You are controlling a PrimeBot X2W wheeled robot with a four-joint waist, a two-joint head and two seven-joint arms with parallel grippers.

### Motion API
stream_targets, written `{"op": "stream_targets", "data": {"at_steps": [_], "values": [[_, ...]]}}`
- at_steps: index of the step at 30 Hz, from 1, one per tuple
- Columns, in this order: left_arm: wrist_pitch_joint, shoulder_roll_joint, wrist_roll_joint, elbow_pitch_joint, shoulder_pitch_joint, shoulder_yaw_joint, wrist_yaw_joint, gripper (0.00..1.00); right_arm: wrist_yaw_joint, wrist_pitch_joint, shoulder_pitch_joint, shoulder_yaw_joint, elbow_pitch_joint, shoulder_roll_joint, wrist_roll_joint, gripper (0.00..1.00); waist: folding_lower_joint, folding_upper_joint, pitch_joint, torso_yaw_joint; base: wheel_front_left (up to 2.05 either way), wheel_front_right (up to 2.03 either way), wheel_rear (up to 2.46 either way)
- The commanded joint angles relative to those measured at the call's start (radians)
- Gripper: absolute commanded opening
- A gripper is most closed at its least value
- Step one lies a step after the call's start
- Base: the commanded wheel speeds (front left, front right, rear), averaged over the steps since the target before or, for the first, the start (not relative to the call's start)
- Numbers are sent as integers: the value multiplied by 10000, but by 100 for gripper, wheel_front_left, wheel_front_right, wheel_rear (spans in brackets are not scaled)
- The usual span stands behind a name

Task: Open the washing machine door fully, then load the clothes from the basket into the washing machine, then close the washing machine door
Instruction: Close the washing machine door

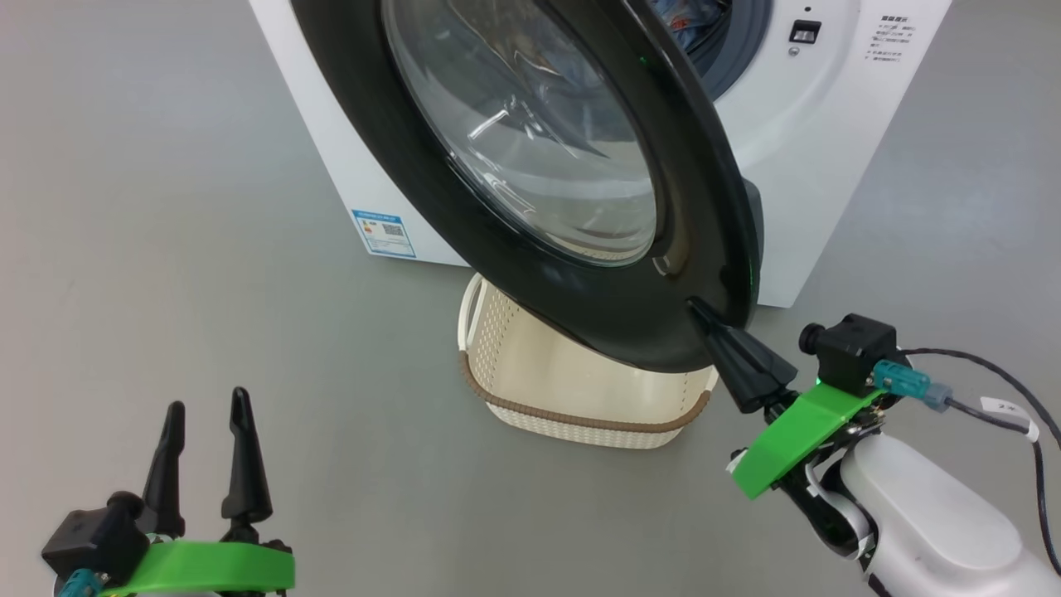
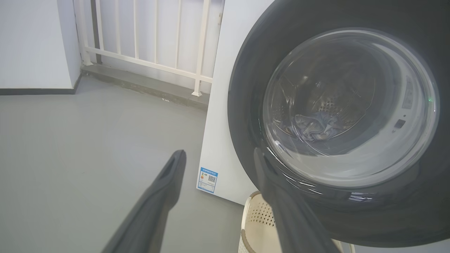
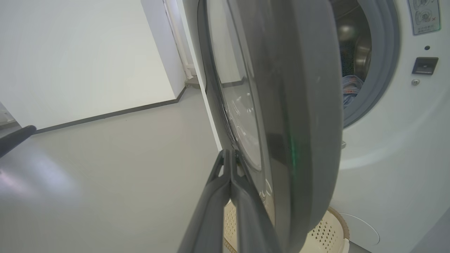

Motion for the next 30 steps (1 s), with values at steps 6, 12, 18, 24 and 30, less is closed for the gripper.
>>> {"op": "stream_targets", "data": {"at_steps": [6,12,18,24,30], "values": [[-65,108,-77,-214,-211,218,-51,100,44,-80,-413,79,235,-196,281,0,0,0,232,209,0,0,0],[-65,102,-104,-251,-280,201,-51,100,44,-80,-506,-340,384,-373,309,0,0,0,516,358,0,0,0],[-65,98,-92,-377,-442,185,-51,100,44,-80,-922,-805,378,-625,243,0,0,0,1049,400,0,0,0],[-65,96,-129,-490,-706,72,-51,100,44,-80,-1483,-1172,343,-895,125,0,0,0,1653,448,0,0,0],[-65,94,-217,-595,-1120,-78,-51,100,44,-80,-2305,-1593,529,-1295,74,0,0,0,2414,566,0,0,0]]}}
